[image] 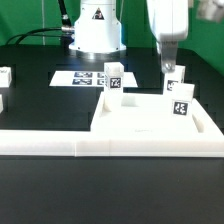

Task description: Assemble square table

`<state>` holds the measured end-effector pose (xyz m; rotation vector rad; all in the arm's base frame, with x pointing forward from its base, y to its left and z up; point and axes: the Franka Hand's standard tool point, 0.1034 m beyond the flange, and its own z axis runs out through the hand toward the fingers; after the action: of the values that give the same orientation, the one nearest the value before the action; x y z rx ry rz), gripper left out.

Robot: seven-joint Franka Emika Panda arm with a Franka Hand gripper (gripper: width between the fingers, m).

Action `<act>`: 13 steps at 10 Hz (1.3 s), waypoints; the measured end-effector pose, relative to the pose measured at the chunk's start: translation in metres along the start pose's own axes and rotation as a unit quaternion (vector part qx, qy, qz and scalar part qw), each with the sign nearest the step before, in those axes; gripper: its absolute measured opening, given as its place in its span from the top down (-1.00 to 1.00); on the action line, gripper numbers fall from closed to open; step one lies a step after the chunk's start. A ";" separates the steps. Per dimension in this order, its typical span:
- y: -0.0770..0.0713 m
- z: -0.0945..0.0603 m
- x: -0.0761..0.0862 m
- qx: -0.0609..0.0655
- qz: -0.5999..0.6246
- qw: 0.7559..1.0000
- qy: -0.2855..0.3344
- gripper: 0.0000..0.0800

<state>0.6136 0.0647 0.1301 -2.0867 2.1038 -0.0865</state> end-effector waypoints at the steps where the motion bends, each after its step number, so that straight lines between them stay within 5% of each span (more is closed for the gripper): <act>1: 0.004 -0.005 0.012 0.003 -0.083 0.997 0.003 -0.62; 5: 0.000 -0.011 0.020 0.007 -0.238 0.971 0.008 -0.62; 8: 0.002 -0.009 0.027 0.007 -0.369 0.929 0.012 -0.62; 13: 0.046 -0.009 0.143 -0.015 -0.617 0.786 0.035 -0.62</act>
Offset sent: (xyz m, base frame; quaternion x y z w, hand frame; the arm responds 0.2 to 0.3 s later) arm 0.0082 -0.0064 0.0145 0.0125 0.0175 -0.2151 0.9763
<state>0.5663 -0.0781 0.1188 -3.0710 0.3918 -0.2844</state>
